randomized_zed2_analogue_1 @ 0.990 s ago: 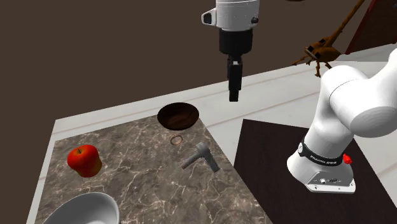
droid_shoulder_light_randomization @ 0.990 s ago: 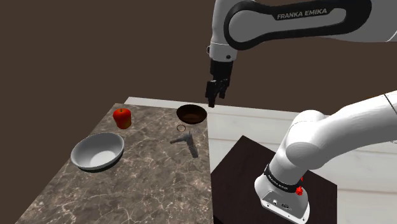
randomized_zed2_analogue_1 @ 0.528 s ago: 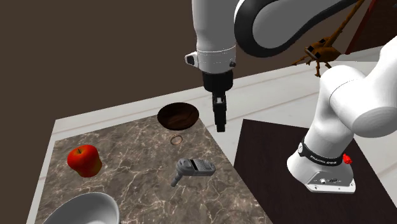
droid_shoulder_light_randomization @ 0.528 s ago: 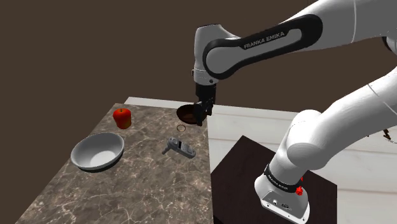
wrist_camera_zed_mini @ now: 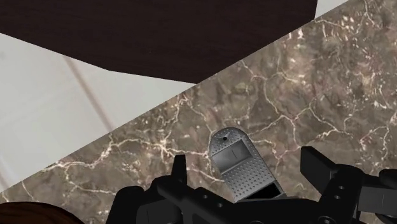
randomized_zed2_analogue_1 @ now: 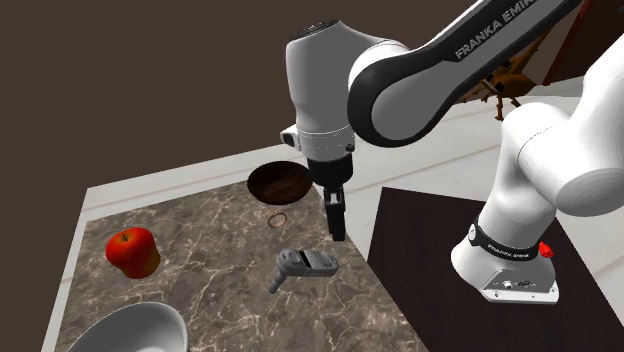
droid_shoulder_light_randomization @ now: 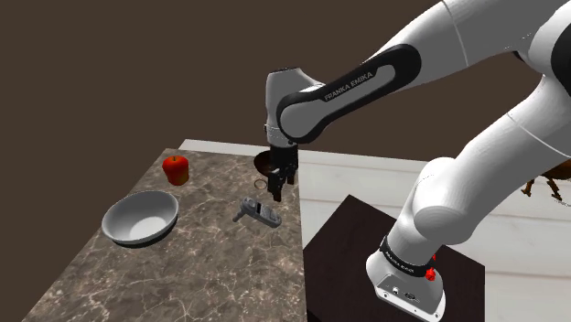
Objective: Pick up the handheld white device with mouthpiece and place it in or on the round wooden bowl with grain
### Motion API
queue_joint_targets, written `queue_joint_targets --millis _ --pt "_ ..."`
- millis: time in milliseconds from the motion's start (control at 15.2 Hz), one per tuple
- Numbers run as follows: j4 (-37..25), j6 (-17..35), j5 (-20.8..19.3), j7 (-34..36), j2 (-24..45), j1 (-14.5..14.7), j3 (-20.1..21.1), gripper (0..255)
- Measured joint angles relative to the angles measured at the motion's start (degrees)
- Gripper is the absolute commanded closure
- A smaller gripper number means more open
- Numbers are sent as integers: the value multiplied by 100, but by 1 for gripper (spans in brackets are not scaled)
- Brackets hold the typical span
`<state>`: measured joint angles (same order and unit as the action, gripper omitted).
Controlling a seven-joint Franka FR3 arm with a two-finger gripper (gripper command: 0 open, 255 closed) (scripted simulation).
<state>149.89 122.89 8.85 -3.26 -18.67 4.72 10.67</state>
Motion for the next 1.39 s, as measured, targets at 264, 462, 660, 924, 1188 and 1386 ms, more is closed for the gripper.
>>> queue_joint_targets --millis 264,462,660,924,1188,1386 --pt "168 367 19 -4 201 11 34 0" --pt "206 433 22 -9 227 11 36 0" --pt "209 443 22 -9 232 11 36 0" --pt "209 443 22 -9 232 11 36 255" --pt "209 443 22 -9 232 11 36 255" --pt "209 443 22 -9 232 11 36 0"
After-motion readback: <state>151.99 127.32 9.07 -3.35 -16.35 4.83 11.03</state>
